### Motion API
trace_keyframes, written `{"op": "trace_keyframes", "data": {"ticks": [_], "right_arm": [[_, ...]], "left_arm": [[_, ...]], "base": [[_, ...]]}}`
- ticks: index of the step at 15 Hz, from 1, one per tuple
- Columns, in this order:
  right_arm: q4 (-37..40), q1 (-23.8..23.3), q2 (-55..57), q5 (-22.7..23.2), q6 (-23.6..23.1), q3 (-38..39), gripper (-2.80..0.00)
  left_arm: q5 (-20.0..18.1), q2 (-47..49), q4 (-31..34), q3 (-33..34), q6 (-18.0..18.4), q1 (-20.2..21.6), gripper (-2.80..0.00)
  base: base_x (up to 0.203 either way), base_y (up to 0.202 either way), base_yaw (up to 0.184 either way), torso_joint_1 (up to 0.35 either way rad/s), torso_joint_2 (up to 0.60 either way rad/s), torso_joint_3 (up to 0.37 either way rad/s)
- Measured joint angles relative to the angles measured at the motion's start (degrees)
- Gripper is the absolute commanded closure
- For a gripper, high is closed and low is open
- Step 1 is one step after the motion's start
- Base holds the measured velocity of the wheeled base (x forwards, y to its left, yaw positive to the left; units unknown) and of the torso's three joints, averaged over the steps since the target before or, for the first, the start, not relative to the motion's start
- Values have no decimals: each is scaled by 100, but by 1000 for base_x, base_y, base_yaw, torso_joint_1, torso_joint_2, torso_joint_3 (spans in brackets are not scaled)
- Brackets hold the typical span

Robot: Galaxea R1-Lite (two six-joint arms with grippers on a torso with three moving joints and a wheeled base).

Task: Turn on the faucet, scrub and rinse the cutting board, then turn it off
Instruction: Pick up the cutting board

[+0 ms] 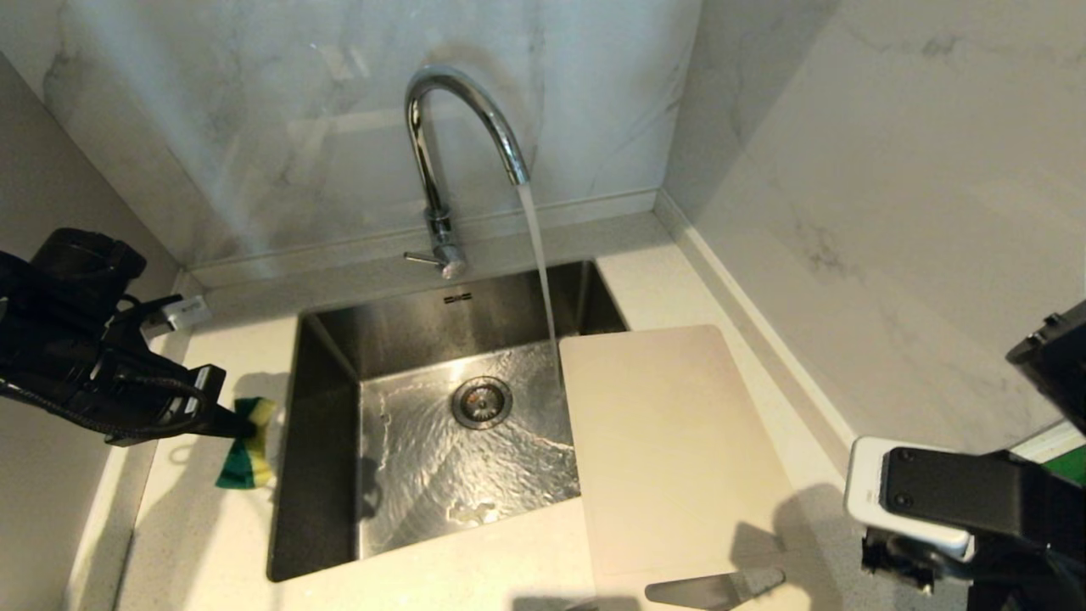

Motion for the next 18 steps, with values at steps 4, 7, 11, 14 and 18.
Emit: {"op": "trace_keyframes", "data": {"ticks": [4, 7, 11, 14, 18], "right_arm": [[-1024, 121, 6, 4, -1058, 959, -280], [-1773, 129, 30, 236, -2127, 1386, -280], [-2069, 129, 372, 1027, -2986, 1510, -280], [-2113, 135, 609, 1204, -3325, 1665, -280], [-3120, 142, 784, 1218, -3368, 2498, -280]], "left_arm": [[0, 4, -2, 4, -3, -5, 0], [0, 4, 0, 13, 2, -5, 0], [0, 11, -2, 28, 5, -8, 0], [1, 34, -2, 26, 2, -5, 0], [1, 56, 0, 22, 0, -5, 0]], "base": [[0, 0, 0, 0, 0, 0], [0, 0, 0, 0, 0, 0], [0, 0, 0, 0, 0, 0], [0, 0, 0, 0, 0, 0], [0, 0, 0, 0, 0, 0]]}}
